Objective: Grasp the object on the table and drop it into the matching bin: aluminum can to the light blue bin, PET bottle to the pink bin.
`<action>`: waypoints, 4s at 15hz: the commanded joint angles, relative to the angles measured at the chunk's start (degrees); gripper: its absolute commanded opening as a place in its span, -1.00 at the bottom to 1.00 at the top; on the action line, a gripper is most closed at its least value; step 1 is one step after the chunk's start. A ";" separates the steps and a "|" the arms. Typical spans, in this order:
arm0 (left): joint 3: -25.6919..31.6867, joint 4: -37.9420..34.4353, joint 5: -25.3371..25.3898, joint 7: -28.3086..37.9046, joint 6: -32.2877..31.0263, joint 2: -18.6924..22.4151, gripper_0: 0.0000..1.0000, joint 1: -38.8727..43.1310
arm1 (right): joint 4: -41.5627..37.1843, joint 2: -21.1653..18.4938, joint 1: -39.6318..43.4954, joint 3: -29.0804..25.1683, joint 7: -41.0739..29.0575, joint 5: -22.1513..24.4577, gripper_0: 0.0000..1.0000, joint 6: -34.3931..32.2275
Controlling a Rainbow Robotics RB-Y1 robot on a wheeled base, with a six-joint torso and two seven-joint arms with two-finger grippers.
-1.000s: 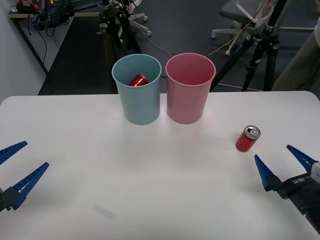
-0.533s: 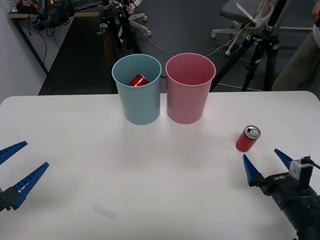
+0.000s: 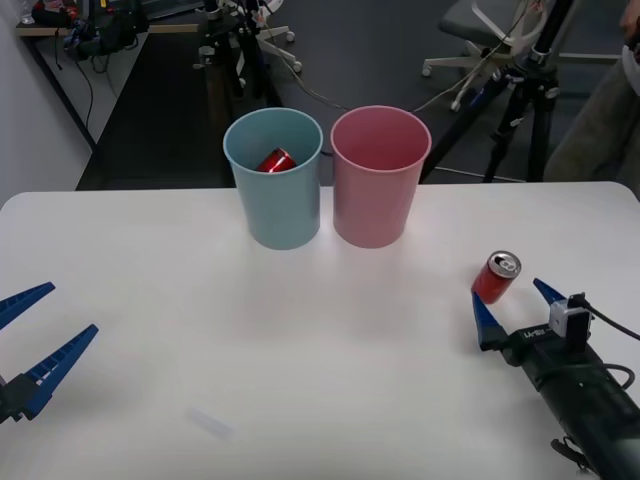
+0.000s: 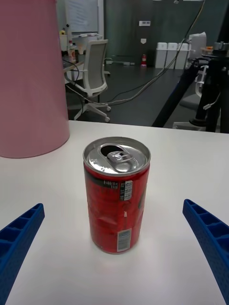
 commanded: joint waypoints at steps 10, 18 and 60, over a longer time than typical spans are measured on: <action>0.00 0.00 0.00 0.00 0.00 0.00 1.00 0.00 | 13.12 0.65 -11.70 0.02 2.11 -0.92 1.00 -0.42; 0.00 0.00 0.00 0.00 0.00 0.00 1.00 0.00 | 13.20 0.65 -11.79 0.37 2.19 -0.83 -1.00 -0.60; 0.00 0.00 0.00 0.00 0.00 0.00 1.00 0.00 | -31.27 0.21 -19.00 23.13 -61.35 44.26 -1.00 7.84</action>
